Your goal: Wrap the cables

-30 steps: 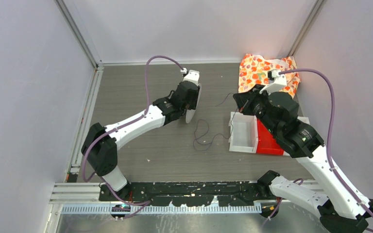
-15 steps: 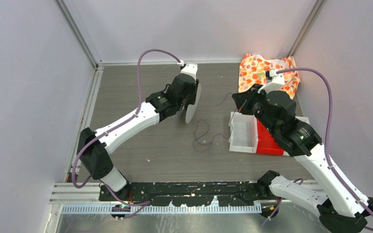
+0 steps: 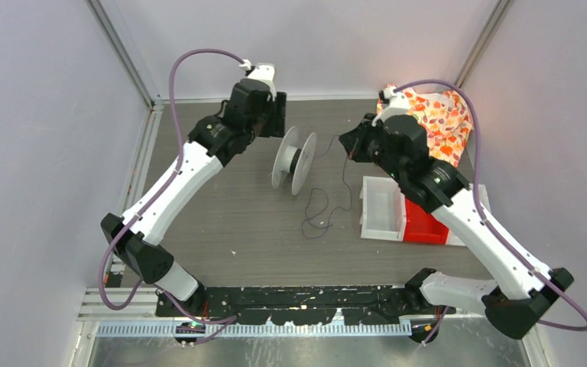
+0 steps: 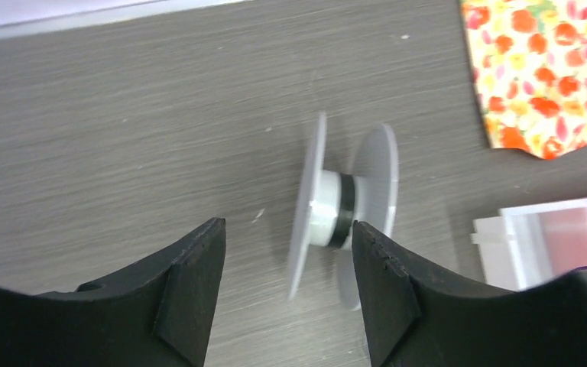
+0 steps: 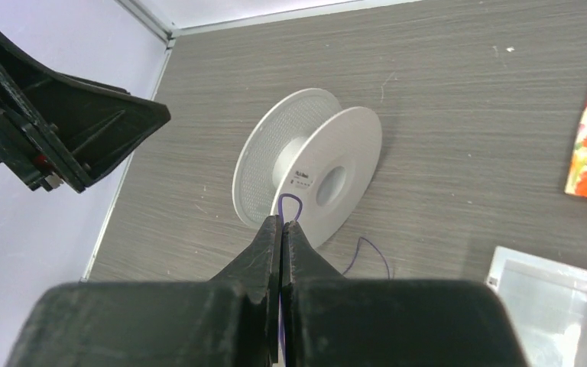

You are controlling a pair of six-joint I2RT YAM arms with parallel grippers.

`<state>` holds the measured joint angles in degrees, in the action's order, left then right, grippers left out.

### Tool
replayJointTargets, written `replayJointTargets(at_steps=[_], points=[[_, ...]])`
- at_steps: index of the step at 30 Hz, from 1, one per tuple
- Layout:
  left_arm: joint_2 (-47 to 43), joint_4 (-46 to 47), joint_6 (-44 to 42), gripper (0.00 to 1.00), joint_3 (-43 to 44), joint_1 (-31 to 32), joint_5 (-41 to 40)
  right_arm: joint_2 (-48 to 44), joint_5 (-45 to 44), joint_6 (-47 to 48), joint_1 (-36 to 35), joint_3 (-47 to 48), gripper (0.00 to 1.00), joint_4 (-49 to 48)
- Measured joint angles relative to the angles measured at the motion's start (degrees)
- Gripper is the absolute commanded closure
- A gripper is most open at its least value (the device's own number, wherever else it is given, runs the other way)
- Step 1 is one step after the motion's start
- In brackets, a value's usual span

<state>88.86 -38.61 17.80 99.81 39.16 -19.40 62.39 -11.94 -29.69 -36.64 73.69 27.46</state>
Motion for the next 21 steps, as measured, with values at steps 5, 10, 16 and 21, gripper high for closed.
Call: replayJointTargets(at_steps=[5, 10, 16, 21], points=[[-0.1, -4.1, 0.0, 0.32, -0.5, -4.4, 3.0, 8.4, 2.9, 2.0, 0.0, 5.2, 0.99, -2.1], [-1.9, -5.0, -0.2, 0.29, -6.4, -4.6, 4.7, 16.6, 4.8, 3.7, 0.0, 9.6, 0.99, -5.2], [-1.9, -7.6, 0.3, 0.16, -4.9, -7.5, 8.2, 24.0, 6.4, 4.4, 0.0, 12.5, 0.99, -7.3], [-1.9, -8.0, 1.6, 0.16, -4.9, -10.4, 13.0, 29.2, 8.1, 4.4, 0.0, 13.7, 0.99, -8.0]])
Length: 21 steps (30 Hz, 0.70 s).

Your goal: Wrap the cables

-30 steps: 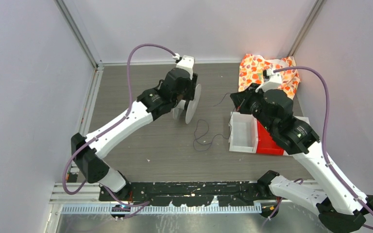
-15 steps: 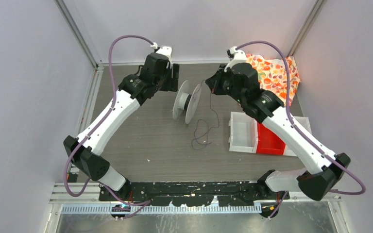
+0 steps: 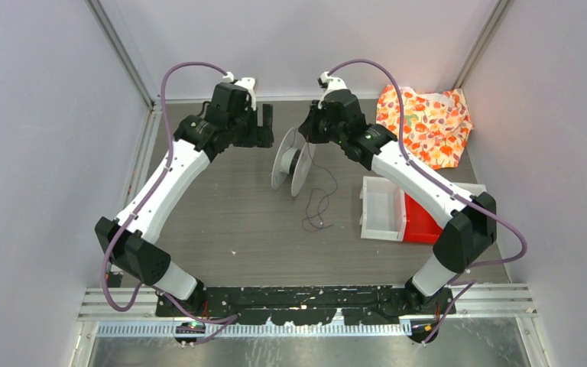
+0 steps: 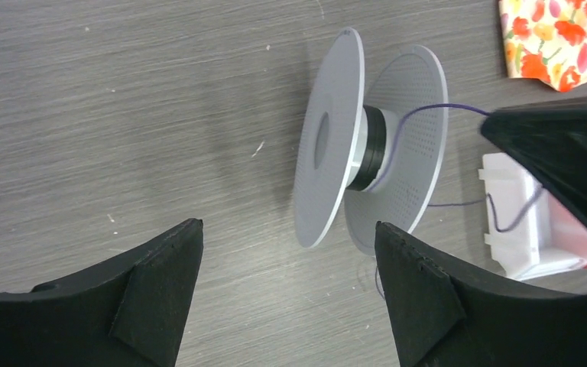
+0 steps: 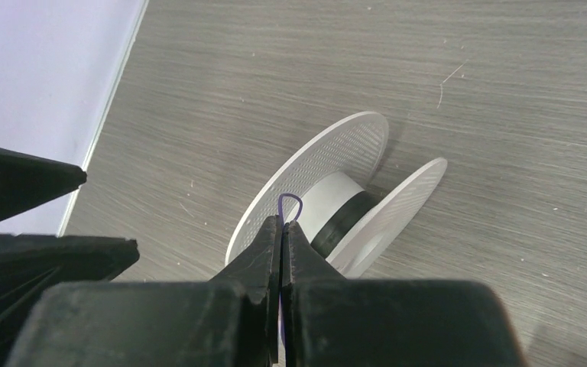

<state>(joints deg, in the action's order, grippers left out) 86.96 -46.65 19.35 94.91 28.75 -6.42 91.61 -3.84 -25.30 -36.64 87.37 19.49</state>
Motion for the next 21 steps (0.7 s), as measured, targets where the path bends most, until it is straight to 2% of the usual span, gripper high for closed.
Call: replayJointTargets(at_steps=[10, 21], points=[[0.3, 3.4, 1.6, 0.19, -5.4, -0.7, 10.8, 3.3, 3.5, -0.5, 0.0, 0.6, 0.99, -1.1], [3.1, 9.2, 1.8, 0.25, -10.4, -0.7, 13.6, 3.7, 6.3, -1.9, 0.0, 0.6, 0.99, -2.5]])
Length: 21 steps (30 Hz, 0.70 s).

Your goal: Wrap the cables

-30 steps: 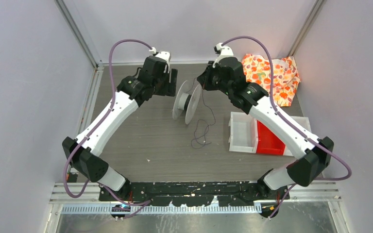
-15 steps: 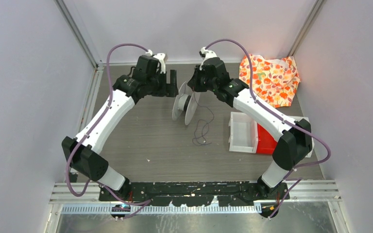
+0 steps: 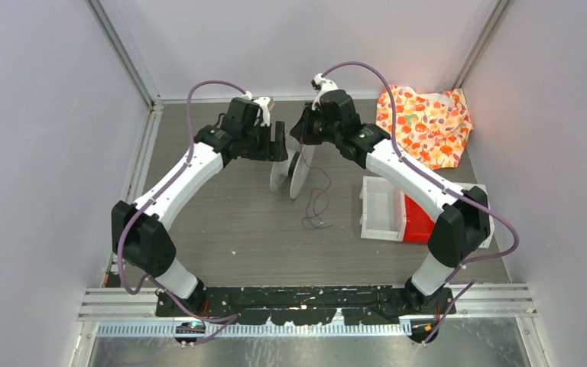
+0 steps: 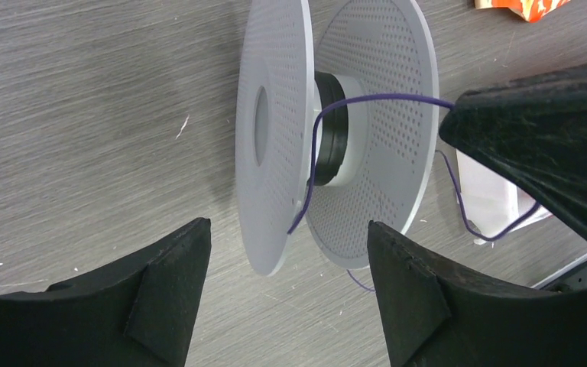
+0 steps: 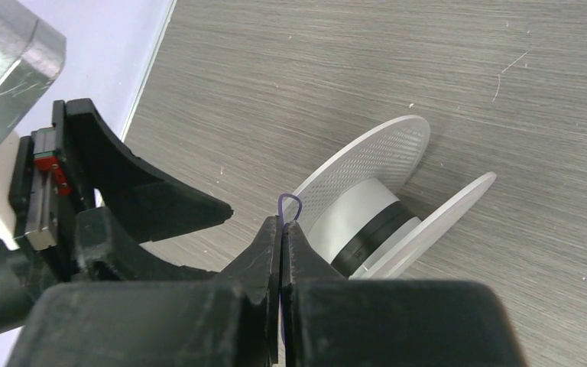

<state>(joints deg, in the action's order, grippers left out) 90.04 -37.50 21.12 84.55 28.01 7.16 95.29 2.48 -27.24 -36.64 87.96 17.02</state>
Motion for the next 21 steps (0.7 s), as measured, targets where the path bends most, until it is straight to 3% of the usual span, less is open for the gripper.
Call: replayJointTargets(at_steps=[21], points=[[2.5, 3.4, 0.0, 0.39, -0.2, 0.0, -0.1, 1.6, 2.2, -0.1, 0.0, -0.1, 0.99, -0.3]])
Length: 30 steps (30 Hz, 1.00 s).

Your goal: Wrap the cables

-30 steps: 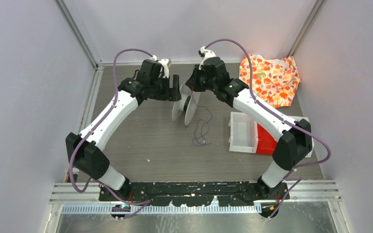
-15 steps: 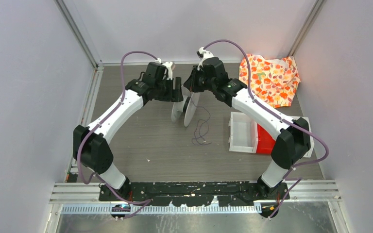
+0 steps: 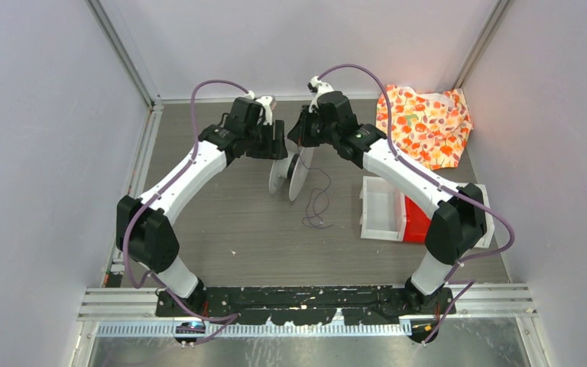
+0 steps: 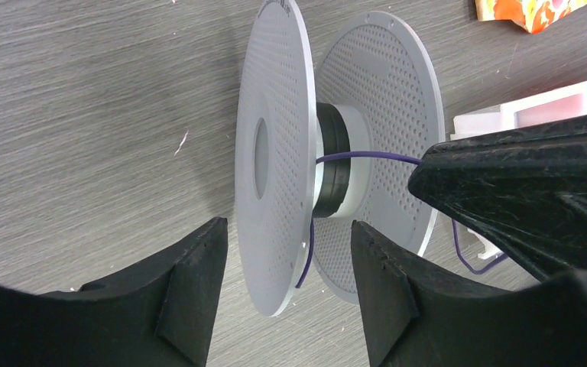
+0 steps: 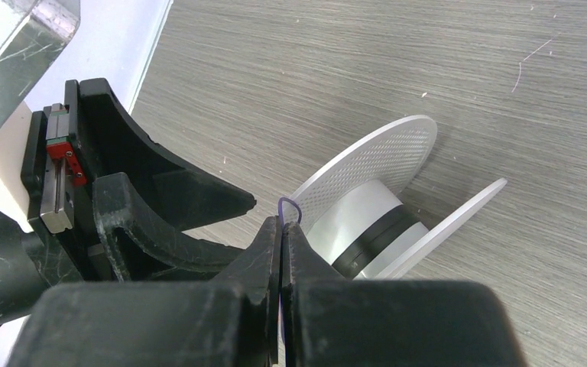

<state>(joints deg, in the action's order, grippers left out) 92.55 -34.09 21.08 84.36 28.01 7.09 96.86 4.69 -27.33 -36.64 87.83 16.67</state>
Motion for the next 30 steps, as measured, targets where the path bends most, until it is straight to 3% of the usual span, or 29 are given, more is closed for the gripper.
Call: replayJointTargets(at_steps=[9, 30], points=[[0.3, 0.3, 0.0, 0.47, 0.0, 0.0, 0.0, 0.7, 0.9, -0.1, 0.0, 0.0, 1.00, -0.4], [0.7, 1.6, -4.6, 0.46, -3.3, 0.0, 0.2, 1.2, 3.6, -4.0, 0.5, -2.5, 0.99, -3.0]])
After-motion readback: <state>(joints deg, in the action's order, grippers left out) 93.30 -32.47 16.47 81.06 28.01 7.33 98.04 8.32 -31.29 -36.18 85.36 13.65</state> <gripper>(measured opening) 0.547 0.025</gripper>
